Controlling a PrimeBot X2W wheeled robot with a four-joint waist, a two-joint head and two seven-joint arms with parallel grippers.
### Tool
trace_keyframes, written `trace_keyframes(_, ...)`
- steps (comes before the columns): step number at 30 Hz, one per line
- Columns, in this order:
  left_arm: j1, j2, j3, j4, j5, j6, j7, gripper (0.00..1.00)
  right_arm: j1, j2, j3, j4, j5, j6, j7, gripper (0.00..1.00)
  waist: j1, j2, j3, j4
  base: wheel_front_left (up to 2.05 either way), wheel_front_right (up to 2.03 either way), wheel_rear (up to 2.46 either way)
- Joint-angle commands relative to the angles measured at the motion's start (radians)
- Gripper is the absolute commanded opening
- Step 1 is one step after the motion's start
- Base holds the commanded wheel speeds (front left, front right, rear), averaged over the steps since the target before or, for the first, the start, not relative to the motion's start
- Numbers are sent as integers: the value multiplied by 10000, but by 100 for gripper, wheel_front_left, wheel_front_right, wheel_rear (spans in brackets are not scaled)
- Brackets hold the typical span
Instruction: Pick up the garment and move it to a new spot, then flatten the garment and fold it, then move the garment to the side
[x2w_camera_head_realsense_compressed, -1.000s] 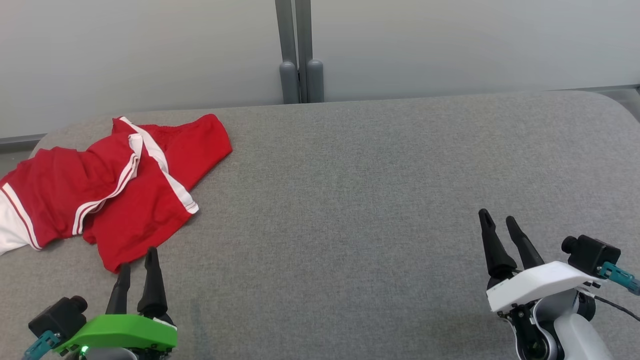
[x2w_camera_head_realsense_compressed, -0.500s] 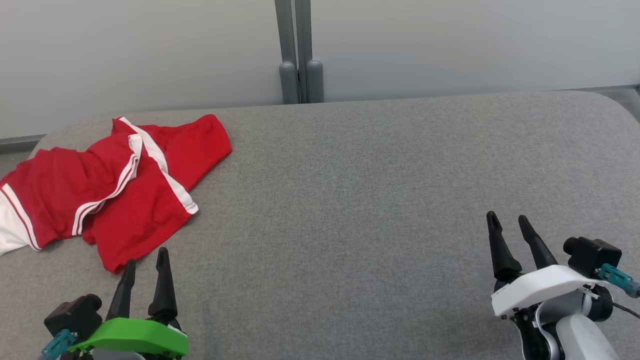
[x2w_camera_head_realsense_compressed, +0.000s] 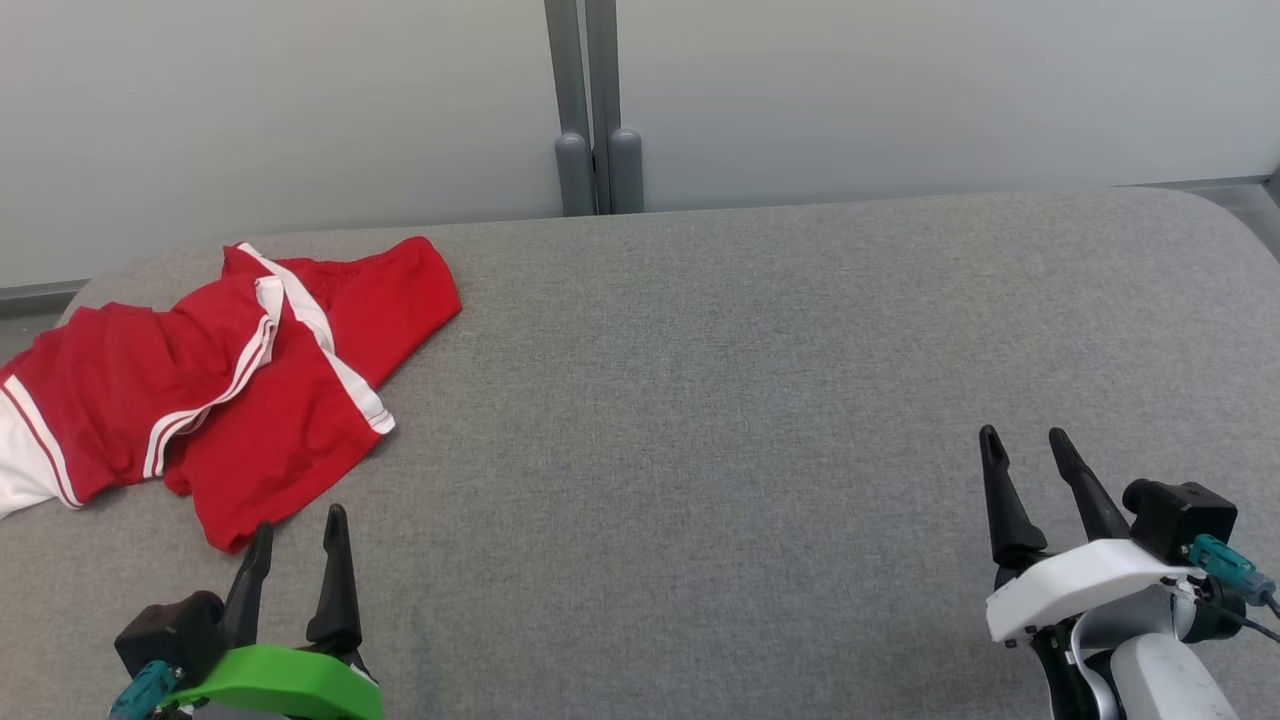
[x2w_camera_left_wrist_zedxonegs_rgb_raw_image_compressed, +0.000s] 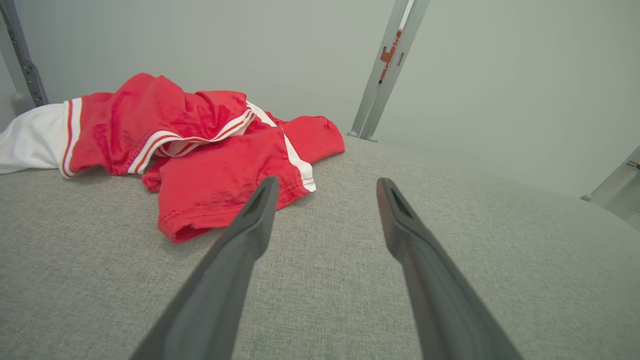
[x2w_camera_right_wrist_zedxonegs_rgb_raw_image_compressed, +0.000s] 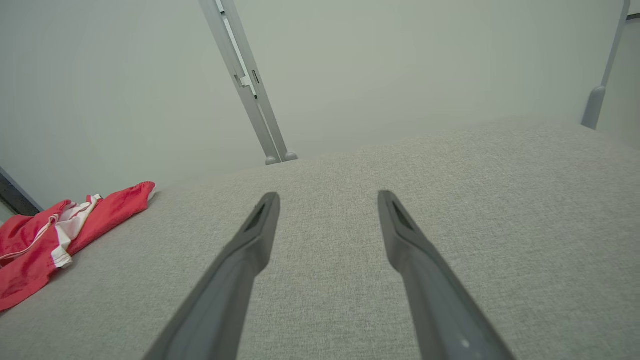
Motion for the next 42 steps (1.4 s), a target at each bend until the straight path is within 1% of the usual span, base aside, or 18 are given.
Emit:
trace_keyframes(1, 79, 92, -6, -43, 324, -40, -93, 100, 28, -29, -39, -72, -302, 2, -105, 100, 0, 0, -6, 2, 0, 0, 0)
trace_keyframes(17, 150, 132, 14, 192, 1438, -42, -431, 100, 77, -32, -107, 23, -1540, 2, -450, 100, 0, 0, -39, -78, 0, 0, 0)
trace_keyframes(26, 153, 235, -231, 446, 1494, -43, -606, 100, 224, 33, -216, 146, -2125, 2, -634, 100, 0, 0, -54, -92, 0, 0, 0)
trace_keyframes(37, 208, 305, -335, 537, 1847, -44, -782, 100, 342, 80, -384, 214, -2834, 2, -812, 100, 0, 0, -61, -167, 0, 0, 0)
trace_keyframes(40, 182, 339, -403, 580, 1900, -45, -861, 100, 358, 106, -396, 245, -2964, 2, -862, 100, 0, 0, -48, -181, 0, 0, 0)
trace_keyframes(42, 156, 371, -422, 600, 1824, -45, -842, 100, 358, 125, -400, 260, -2832, 1, -853, 100, 0, 0, -39, -189, 0, 0, 0)
